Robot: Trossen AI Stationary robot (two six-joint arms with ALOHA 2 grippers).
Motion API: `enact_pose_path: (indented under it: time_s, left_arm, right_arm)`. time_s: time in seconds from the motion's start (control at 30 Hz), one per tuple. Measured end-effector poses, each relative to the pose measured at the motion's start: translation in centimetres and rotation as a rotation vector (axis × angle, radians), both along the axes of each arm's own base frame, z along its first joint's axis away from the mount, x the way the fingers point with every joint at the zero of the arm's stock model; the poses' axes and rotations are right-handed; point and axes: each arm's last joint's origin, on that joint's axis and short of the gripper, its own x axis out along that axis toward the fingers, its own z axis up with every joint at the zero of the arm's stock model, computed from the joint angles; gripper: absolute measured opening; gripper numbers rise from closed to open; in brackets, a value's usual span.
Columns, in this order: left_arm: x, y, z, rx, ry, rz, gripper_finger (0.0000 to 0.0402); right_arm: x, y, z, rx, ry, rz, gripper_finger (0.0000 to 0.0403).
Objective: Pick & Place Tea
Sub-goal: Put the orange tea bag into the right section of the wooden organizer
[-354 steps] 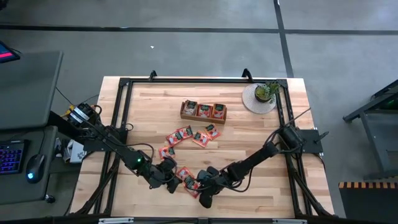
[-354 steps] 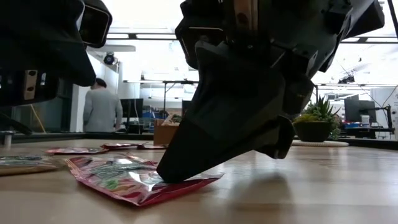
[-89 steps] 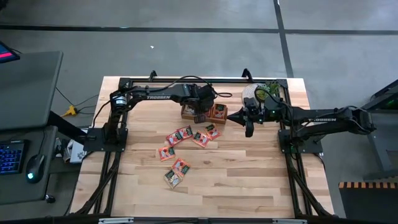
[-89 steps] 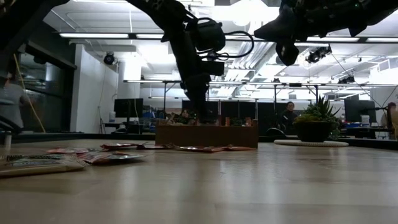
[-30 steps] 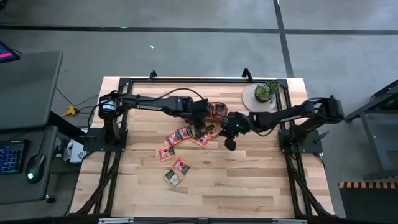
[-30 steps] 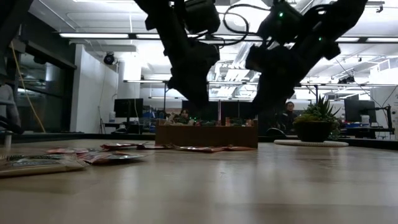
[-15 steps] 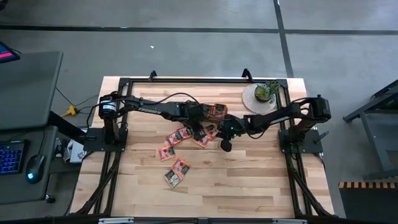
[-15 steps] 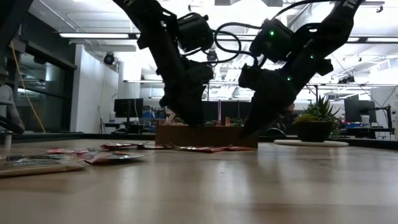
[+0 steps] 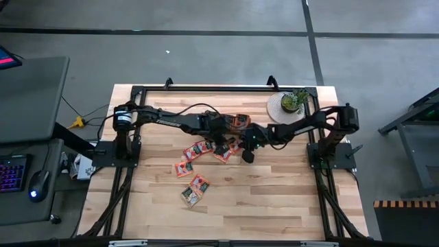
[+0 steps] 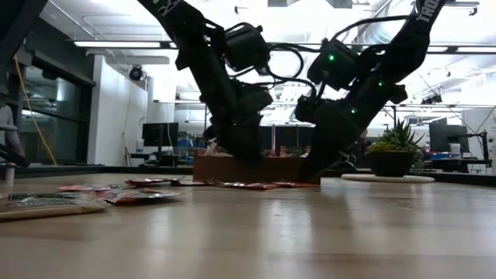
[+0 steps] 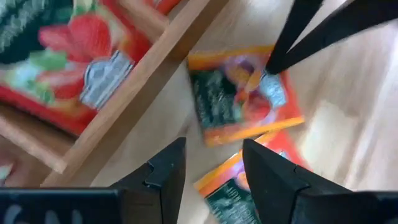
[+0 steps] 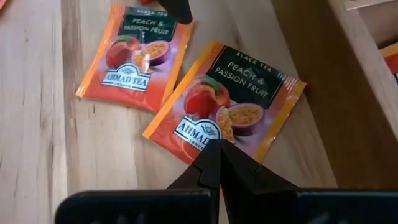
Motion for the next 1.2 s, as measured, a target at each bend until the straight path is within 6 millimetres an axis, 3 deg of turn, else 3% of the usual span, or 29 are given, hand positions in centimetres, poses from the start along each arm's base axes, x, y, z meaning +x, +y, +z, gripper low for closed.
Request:
enact_pose_path:
  time_s: [0.37, 0.67, 1.2]
  left_arm:
    - [0.2, 0.0, -2.3, -0.053, 0.065, 0.072, 0.0156]
    - [0.1, 0.4, -2.3, -0.031, 0.066, 0.175, 0.0156]
    - [1.0, 0.0, -1.9, -0.221, -0.035, 0.106, 0.0167]
  right_arm:
    - [0.1, 0.3, -0.5, 0.020, 0.017, 0.034, 0.0000]
    - [0.1, 0.6, -0.6, 0.058, 0.021, 0.048, 0.0000]
    - [0.0, 0.7, -0.7, 0.072, 0.023, 0.060, 0.0000]
